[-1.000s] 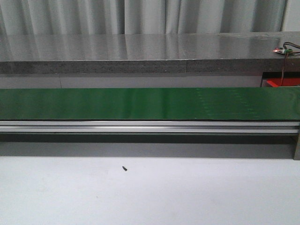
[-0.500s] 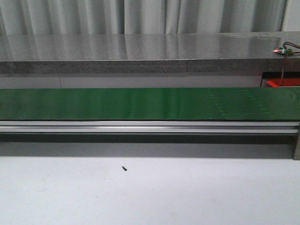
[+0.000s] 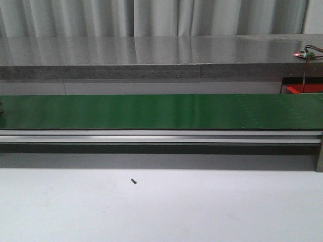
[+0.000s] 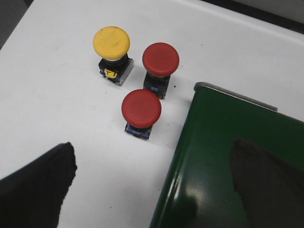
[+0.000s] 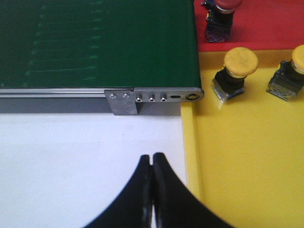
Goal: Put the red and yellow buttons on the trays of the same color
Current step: 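Carry the yellow button onto the belt and open the left gripper, then lower the left gripper onto a red push-button and grasp it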
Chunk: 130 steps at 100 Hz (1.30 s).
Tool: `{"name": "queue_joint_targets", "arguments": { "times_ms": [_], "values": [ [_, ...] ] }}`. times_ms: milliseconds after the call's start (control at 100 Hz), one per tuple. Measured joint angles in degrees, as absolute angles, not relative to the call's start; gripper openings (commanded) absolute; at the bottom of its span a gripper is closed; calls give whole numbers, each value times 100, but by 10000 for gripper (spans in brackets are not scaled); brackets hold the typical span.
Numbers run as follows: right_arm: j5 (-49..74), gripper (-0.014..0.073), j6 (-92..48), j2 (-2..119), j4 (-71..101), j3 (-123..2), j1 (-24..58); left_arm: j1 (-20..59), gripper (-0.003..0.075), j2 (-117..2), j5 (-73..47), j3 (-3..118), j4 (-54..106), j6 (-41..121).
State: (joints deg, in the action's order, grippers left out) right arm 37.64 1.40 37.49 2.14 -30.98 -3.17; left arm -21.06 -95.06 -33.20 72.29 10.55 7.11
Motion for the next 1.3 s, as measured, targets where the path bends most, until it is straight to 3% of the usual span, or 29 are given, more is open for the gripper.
{"name": "queue_joint_targets", "arguments": {
  "times_ms": [570,1300],
  "values": [
    [3764,-66,140,3749,214,-3098,-317,-2224,639,-11523,-4853,9386,749,600],
    [3764,-66,140,3749,214,-3098,-317,-2224,638,-12181,-4399,9517,645,591]
  ]
}}
